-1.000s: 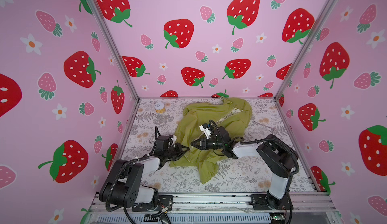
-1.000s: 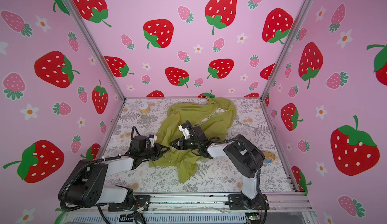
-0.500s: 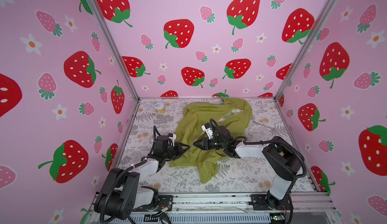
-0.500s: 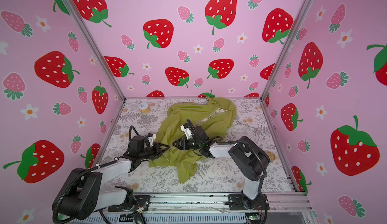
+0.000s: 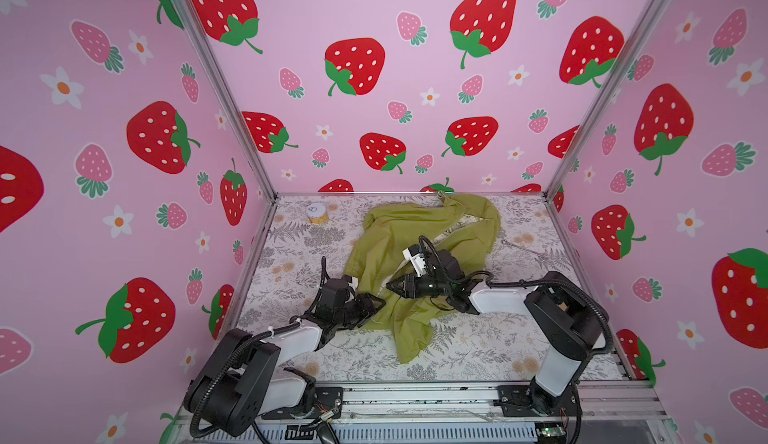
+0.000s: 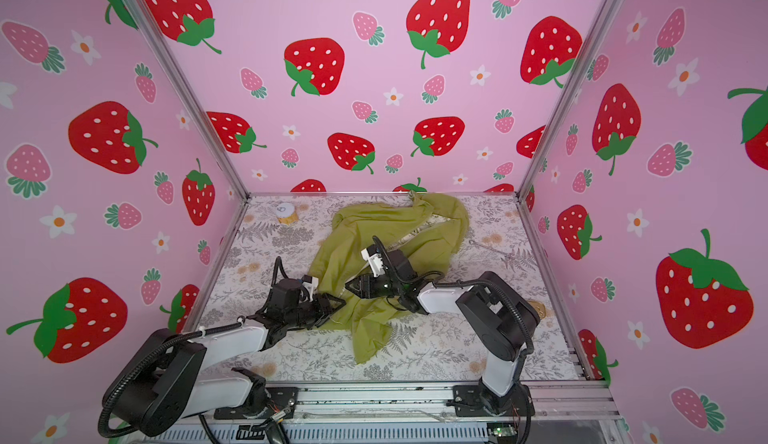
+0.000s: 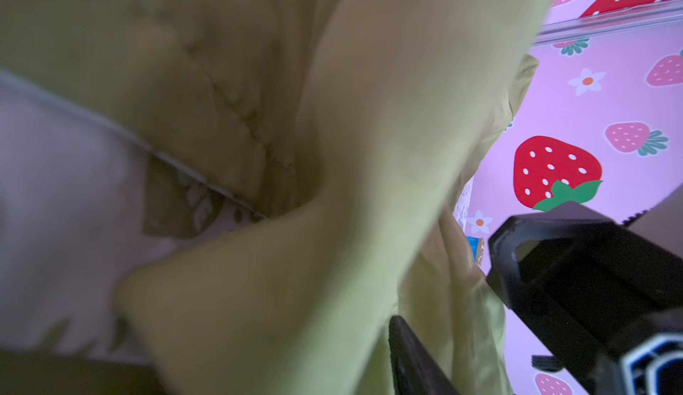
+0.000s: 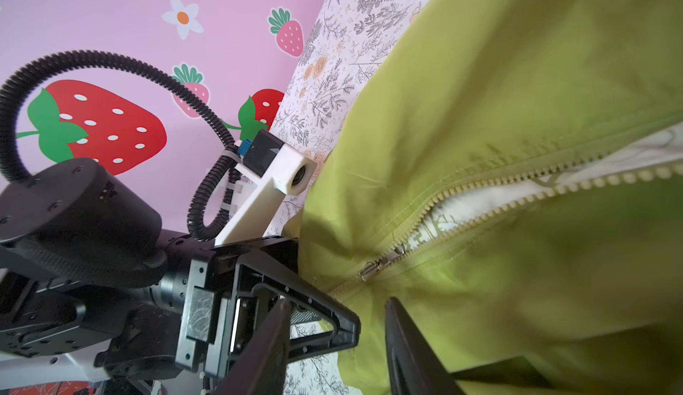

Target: Zip up the jacket

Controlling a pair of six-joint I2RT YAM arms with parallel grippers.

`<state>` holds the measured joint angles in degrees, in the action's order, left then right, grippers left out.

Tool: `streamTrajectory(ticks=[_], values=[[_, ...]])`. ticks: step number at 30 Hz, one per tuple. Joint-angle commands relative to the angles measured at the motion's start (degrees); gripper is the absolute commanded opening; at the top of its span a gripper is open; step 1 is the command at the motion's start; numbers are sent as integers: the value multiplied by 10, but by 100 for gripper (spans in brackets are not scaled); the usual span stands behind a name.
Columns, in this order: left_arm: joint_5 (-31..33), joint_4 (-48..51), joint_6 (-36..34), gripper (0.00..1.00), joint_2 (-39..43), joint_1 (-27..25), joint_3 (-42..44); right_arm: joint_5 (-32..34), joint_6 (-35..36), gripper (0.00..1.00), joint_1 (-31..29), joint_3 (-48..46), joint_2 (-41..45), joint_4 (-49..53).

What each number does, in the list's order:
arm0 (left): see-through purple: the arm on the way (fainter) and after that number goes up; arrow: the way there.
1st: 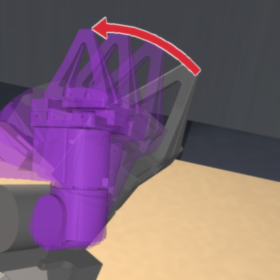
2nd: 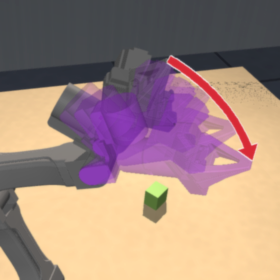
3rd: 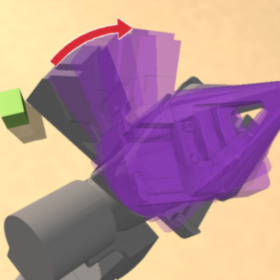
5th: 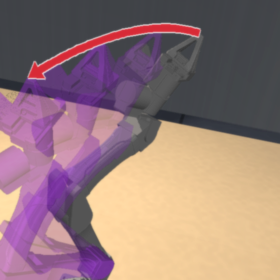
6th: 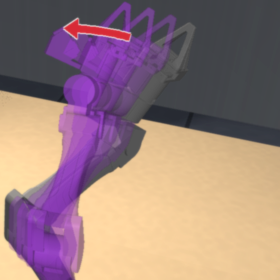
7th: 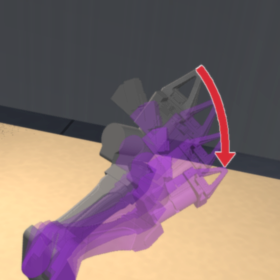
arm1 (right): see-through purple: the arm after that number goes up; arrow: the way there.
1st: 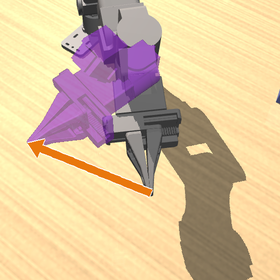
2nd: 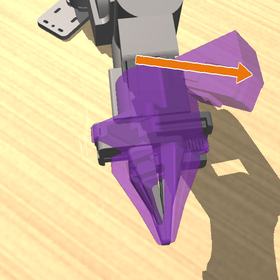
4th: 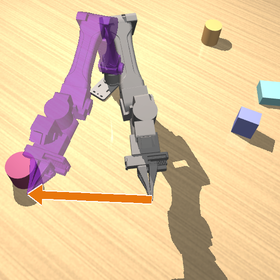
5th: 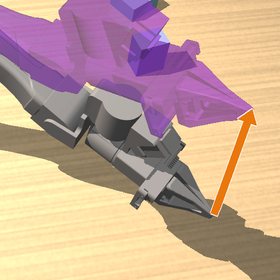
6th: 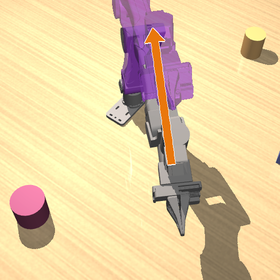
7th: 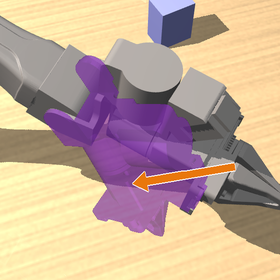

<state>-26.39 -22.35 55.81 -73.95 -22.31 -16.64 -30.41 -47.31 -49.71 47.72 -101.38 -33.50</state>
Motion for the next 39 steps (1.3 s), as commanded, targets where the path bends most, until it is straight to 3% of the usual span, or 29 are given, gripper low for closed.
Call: streamTrajectory(ticks=[1,8,16,22,27,32,36,37,39], values=[[84,6,0,54,3,-20,0,0,-5,45,2,-14,7,-23],[125,-22,7,49,-28,-23,-8,-1,-7,45,3,-24,13,-31],[115,-102,24,24,-78,-24,-18,3,-9,45,3,-40,34,-36],[113,-120,22,12,-31,-23,4,5,-3,45,5,-46,57,-25],[110,-76,-4,11,31,-22,9,-3,-2,45,7,-38,61,-20],[58,-80,-31,13,58,-12,-1,-22,-7,45,10,-22,62,-14],[-31,-102,-59,7,36,-4,-36,-40,-31,45,21,-20,64,-16],[-56,-104,-66,0,24,-3,-49,-44,-38,45,24,-21,65,-20],[-94,-113,-72,0,5,-3,-66,-52,-53,45,30,-23,67,-32]])
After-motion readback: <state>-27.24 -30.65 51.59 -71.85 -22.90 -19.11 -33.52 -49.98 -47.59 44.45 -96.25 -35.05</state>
